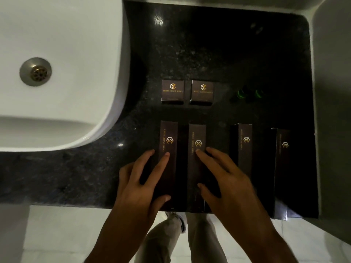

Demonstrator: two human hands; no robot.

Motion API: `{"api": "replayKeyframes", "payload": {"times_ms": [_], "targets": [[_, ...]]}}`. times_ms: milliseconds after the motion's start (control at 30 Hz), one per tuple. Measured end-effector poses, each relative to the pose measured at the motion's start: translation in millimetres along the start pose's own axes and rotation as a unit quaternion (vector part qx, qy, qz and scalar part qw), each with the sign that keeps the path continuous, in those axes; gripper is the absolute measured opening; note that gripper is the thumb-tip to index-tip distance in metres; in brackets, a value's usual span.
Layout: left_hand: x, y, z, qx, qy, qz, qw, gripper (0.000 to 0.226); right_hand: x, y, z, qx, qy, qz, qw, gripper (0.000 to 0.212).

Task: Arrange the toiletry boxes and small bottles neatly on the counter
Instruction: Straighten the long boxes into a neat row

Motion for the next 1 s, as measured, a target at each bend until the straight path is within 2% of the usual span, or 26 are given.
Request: {"api": "replayKeyframes", "payload": {"times_ms": [767,1000], "targets": [[4.0,-3.2,2.3,-0.009,-0.001,0.01,1.0,0.087,-2.5,-0.6,1.1,-0.001,0.022,-0.018,1.0,0.076],[2.7,-3.3,0.0,-0.022,-0.017,-0.01,1.0,0.076,-5.2,-4.4,-2.9,-0.008,0.031,-0.012,0.999,0.081]]}}
Point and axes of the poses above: each hand's wrist, its own y-axis towards the middle knuckle, its own x-axis out of the palm, z = x × y, the point moved 4 cm from there along y, towards the middle knuckle, and after that the axes turned 8 degrees about -z, right-handed, at the moved point
